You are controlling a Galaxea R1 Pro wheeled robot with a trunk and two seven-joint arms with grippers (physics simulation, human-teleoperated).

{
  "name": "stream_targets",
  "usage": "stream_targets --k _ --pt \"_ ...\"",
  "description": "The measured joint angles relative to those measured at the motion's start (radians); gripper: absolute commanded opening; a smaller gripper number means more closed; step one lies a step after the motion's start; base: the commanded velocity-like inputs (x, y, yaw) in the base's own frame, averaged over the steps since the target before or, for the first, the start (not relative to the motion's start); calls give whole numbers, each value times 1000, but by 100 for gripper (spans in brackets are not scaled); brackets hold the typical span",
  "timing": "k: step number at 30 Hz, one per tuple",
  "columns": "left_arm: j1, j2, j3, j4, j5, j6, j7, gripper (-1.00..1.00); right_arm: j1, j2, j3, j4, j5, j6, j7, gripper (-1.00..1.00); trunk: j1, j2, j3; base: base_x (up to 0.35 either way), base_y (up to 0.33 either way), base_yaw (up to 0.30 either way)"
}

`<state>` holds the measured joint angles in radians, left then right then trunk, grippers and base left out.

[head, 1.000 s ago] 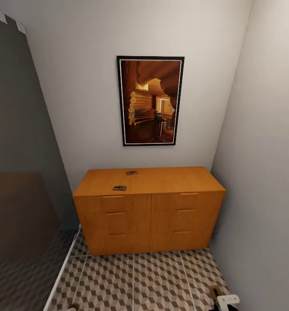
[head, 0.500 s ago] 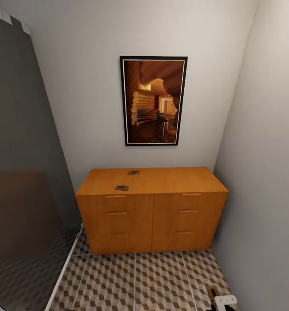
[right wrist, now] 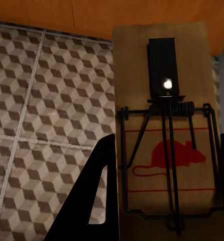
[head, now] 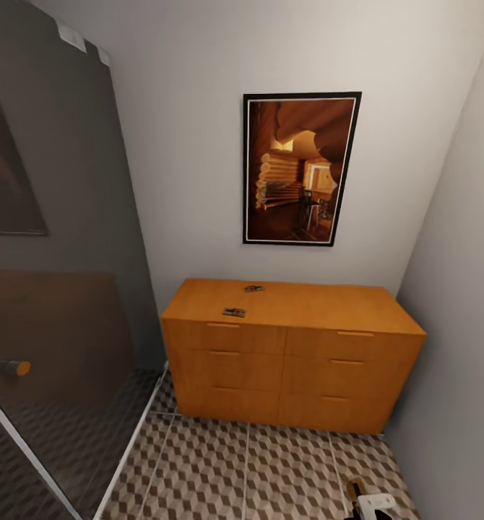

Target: Take the four mousetraps from the cabinet in the bathroom and place them on the bathroom floor. Make sure all four end up on the same floor surface, and ensure that at least two of them are either under or directly next to the same bathroom sink.

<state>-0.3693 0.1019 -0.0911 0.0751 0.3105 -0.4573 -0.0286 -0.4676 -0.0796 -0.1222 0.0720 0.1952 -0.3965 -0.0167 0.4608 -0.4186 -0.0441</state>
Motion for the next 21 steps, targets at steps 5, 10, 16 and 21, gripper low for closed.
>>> stream_targets --k 5,10,16,21 --pt "0 -1 0 0 0 2 0 -100 0 0 0 0 0 0 0 -100 0 0 0 0 0 300" --pt "0 -7 -1 0 -1 1 0 -100 0 -1 0 0 0 0 0 -100 0 0 0 0 0 300" --pt "0 -1 0 0 -1 1 0 -100 0 -1 0 0 -1 0 0 -100 0 0 0 0 0 300" --pt "0 0 0 0 0 1 1 -100 0 -1 0 0 -1 0 0 -100 0 0 0 0 0 300"
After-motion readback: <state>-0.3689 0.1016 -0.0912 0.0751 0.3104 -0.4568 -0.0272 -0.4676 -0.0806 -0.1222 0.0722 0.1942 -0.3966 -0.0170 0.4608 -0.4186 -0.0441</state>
